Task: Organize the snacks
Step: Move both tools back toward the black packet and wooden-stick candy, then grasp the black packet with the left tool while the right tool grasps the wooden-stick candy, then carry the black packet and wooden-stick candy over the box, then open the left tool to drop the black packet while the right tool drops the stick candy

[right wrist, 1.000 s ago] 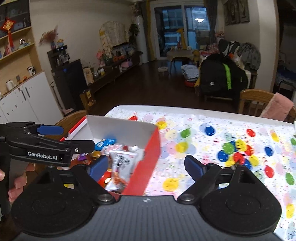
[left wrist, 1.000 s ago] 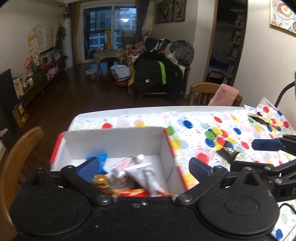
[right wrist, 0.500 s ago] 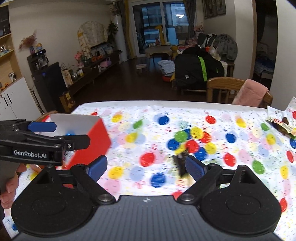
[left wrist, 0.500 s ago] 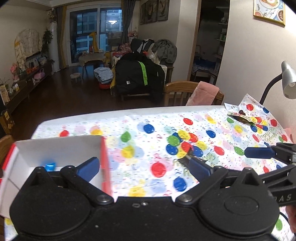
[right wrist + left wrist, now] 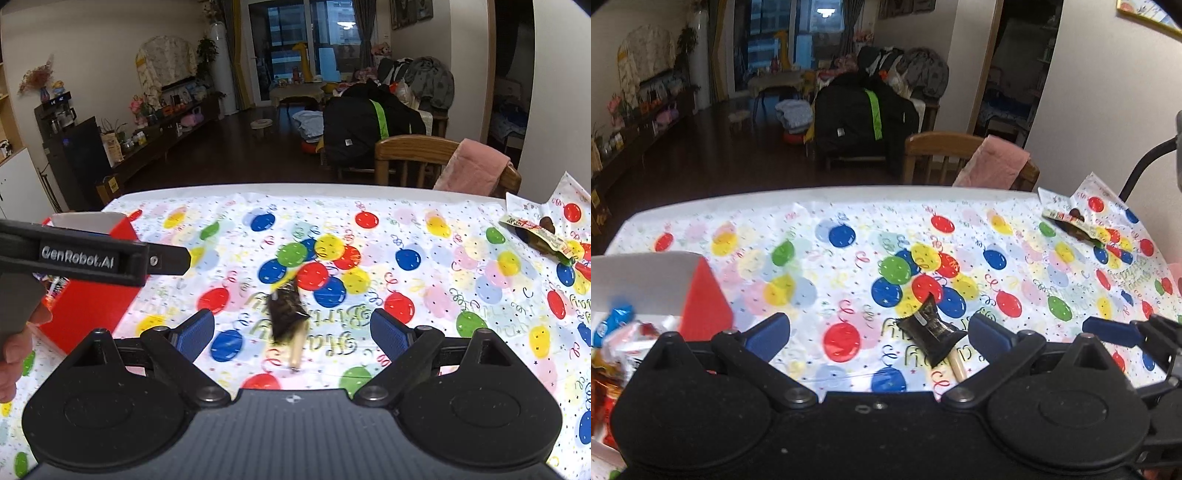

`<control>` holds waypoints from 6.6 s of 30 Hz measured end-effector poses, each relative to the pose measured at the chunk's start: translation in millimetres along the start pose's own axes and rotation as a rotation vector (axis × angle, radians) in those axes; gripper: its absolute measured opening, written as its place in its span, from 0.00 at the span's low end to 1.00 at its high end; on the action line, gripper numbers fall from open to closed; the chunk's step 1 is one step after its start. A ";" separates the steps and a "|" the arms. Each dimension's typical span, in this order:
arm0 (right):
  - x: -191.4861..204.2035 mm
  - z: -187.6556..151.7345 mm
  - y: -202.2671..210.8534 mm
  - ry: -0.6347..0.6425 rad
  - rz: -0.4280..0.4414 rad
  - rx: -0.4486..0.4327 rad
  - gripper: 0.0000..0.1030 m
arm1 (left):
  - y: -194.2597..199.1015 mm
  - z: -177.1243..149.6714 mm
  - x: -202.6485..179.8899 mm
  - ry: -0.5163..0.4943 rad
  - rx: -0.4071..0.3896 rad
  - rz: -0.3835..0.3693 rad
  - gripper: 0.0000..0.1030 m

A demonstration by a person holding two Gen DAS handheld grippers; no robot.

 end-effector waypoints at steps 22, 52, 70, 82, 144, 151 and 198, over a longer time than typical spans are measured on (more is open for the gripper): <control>-12.8 -47.4 -91.9 0.049 0.067 0.154 0.60 | -122.4 -22.4 -37.4 0.086 0.267 0.001 0.78; -8.8 -53.0 -121.3 0.019 0.096 0.191 0.12 | -145.5 -31.7 -31.5 0.131 0.308 -0.024 0.28; -4.2 -41.2 -80.1 -0.005 0.101 0.176 0.10 | -87.4 -35.8 -17.4 0.134 0.258 -0.029 0.28; 18.2 -16.9 -26.3 -0.002 0.131 0.119 0.10 | -33.8 -35.1 -6.4 0.112 0.219 -0.059 0.28; 329.3 5.5 -84.8 0.084 0.223 0.148 0.10 | 58.9 -40.4 349.5 0.074 0.198 0.184 0.28; 335.4 -8.1 -104.2 0.109 0.202 0.190 0.10 | 39.8 -46.9 341.1 0.037 0.222 0.163 0.28; 324.2 18.5 -42.3 0.099 0.197 0.073 0.48 | 112.7 -37.5 298.3 0.002 -0.024 0.122 0.84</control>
Point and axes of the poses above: each gripper's, at about its wrist camera, not at the fingertips, and y roughly against the way its jaws point, x to its left, z to its top, the point moved 7 cm from there along -y, roughly the way its jaws point, and after that the axes turned 6 degrees about -x, right-handed, at the moved point
